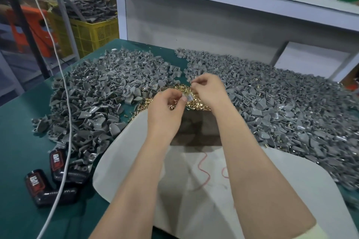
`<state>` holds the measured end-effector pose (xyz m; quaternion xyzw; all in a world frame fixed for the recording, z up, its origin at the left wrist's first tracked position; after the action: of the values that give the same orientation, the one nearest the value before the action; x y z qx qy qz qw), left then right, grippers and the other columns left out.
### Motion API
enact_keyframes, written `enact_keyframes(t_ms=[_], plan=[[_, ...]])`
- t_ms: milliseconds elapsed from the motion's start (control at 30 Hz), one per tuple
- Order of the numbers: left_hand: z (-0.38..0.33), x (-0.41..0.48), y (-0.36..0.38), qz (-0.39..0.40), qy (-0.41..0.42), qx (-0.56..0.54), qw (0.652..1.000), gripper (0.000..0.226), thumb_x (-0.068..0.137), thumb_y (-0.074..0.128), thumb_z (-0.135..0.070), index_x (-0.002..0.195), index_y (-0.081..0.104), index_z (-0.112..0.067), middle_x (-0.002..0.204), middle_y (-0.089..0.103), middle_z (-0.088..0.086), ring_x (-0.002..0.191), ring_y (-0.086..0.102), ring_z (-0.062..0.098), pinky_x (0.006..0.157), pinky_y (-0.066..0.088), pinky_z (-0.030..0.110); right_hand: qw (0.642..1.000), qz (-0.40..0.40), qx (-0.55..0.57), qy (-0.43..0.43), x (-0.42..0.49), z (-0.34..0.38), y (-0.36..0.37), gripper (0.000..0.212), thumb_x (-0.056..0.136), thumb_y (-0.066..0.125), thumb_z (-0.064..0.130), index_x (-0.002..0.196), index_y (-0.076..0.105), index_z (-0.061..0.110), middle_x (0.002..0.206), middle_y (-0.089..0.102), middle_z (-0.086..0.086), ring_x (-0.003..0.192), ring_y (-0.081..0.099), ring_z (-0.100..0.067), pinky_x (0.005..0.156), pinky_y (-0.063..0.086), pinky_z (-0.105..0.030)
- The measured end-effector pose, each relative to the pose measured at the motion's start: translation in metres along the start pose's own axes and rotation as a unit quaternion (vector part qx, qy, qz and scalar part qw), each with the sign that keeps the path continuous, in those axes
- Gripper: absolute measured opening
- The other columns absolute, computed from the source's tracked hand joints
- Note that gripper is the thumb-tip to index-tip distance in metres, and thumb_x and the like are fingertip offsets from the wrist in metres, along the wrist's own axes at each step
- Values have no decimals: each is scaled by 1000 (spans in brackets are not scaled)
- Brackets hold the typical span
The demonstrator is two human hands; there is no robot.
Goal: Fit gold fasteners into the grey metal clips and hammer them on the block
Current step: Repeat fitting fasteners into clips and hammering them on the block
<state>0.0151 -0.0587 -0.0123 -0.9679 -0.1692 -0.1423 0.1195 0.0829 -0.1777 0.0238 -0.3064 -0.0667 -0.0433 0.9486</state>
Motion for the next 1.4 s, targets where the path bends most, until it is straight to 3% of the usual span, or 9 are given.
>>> enact_keyframes(t_ms=[267,400,567,767,900,1000,1167,1300,1400], plan=[[-2,-10,16,109,0,294,950,2,87,63,-37,87,65,-37,95,40,-11,113,41,25,79,19,31,996,13,91,16,-61,-35,-34,18,85,64,1,77,64,17,74,66,-2,70,63,-15,75,54,-25],[-3,-11,15,108,5,282,953,6,88,63,-33,84,65,-37,97,41,-12,114,39,25,80,19,30,992,-10,-106,-70,-66,-26,-27,8,88,64,12,85,68,18,84,65,5,80,58,-10,78,45,-18],[-2,-10,16,118,20,287,950,12,89,62,-30,99,69,-30,112,52,-4,114,37,26,79,18,28,944,55,-305,-114,-63,-11,-14,10,92,56,16,94,66,15,104,59,-7,94,57,-24,84,47,-34],[-3,-11,17,115,33,301,946,13,89,58,-24,96,70,-21,116,52,-3,108,35,24,74,17,26,893,63,-428,-125,-58,9,-4,16,89,51,4,101,61,8,88,48,-4,78,44,-21,67,38,-29],[-3,-11,17,118,42,300,946,13,89,57,-20,94,69,-18,117,53,-1,107,36,25,77,22,28,893,65,-430,-117,-59,10,-1,17,89,50,2,104,58,5,101,56,-9,89,55,-24,70,38,-29],[-2,-11,16,117,40,282,951,13,91,59,-24,95,69,-17,114,53,-2,107,36,25,77,21,28,929,59,-356,-86,-58,-3,-5,12,91,54,10,101,62,10,105,62,-10,99,58,-27,83,47,-31],[-2,-10,16,111,34,268,956,10,91,60,-25,93,69,-24,112,52,-5,112,38,25,82,23,28,990,22,-134,-32,-62,-24,-12,6,88,63,15,89,63,21,78,60,9,81,56,-12,87,49,-34],[-1,-9,16,107,35,271,956,11,90,60,-25,94,70,-24,116,53,-2,113,40,26,86,26,29,989,1,-133,-59,-64,-25,-11,11,88,62,15,81,62,24,75,57,13,78,55,-12,83,49,-35],[0,-9,16,109,38,279,953,13,90,60,-27,98,70,-24,119,53,-1,114,39,26,87,27,30,976,5,-197,-87,-63,-24,-10,7,92,57,15,92,64,17,97,58,-2,89,54,-20,86,45,-36]])
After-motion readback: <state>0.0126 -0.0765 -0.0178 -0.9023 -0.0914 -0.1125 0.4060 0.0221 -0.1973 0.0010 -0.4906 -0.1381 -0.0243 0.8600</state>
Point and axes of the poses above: each hand's wrist, its own x-axis towards the middle knuckle, its own y-axis out of the palm, z = x × y, the point moved 3 cm from there along x, towards the middle knuckle
